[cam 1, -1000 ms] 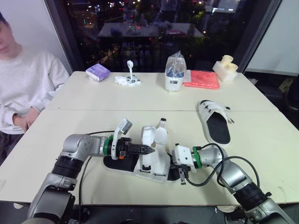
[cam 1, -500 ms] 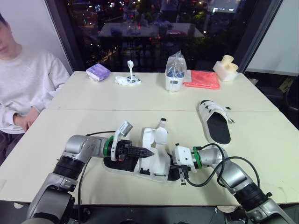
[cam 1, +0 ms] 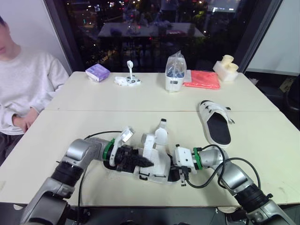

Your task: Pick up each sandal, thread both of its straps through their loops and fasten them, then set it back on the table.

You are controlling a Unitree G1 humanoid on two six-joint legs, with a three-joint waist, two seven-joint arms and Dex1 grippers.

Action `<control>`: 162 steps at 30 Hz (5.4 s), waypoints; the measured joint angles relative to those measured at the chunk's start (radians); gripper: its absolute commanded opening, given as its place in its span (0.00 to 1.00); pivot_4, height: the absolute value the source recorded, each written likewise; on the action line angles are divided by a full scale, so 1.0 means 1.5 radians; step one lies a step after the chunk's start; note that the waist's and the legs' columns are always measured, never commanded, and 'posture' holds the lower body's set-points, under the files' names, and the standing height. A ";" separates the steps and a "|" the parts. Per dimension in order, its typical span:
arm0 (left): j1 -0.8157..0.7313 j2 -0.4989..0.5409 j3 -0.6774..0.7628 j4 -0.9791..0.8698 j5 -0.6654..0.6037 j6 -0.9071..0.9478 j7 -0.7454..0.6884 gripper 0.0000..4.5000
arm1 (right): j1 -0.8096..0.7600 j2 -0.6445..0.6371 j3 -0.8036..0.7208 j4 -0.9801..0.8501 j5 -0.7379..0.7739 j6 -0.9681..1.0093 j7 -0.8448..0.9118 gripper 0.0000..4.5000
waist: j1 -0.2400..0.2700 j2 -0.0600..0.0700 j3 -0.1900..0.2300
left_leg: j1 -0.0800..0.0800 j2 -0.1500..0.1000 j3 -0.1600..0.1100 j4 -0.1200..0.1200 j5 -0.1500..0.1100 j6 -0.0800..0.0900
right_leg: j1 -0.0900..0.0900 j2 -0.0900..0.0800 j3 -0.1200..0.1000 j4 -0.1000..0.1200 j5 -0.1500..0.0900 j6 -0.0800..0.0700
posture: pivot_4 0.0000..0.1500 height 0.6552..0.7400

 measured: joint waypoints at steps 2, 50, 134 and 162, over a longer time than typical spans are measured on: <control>0.013 0.004 -0.003 -0.010 0.008 -0.015 -0.003 0.00 | 0.000 0.000 0.000 0.000 0.000 0.000 -0.001 0.00 | 0.000 0.000 0.000 | 0.000 0.000 0.000 0.000 0.000 0.000 | 0.000 0.000 0.000 0.000 0.000 0.000 | 1.00 1.00; 0.302 0.032 0.057 -0.153 0.114 -0.320 0.063 0.99 | -0.001 -0.006 0.000 0.004 -0.001 0.000 0.001 0.00 | 0.007 0.001 -0.001 | 0.001 0.000 -0.001 -0.001 -0.001 -0.002 | -0.002 -0.002 -0.001 0.000 0.000 -0.001 | 1.00 1.00; -0.111 -0.087 0.066 0.160 0.088 -0.292 -0.007 0.02 | -0.019 -0.005 0.007 0.022 -0.004 -0.017 0.011 0.00 | 0.006 0.002 -0.003 | 0.000 0.000 0.000 -0.001 0.001 0.000 | 0.000 0.001 -0.001 0.001 0.000 -0.001 | 1.00 1.00; -0.130 -0.183 0.110 0.376 0.210 -0.453 0.118 0.73 | -0.016 -0.008 0.008 0.017 -0.008 -0.016 0.006 0.00 | 0.006 0.001 -0.004 | 0.000 0.000 0.000 -0.001 0.001 0.000 | 0.000 0.001 -0.001 0.001 0.000 -0.001 | 1.00 1.00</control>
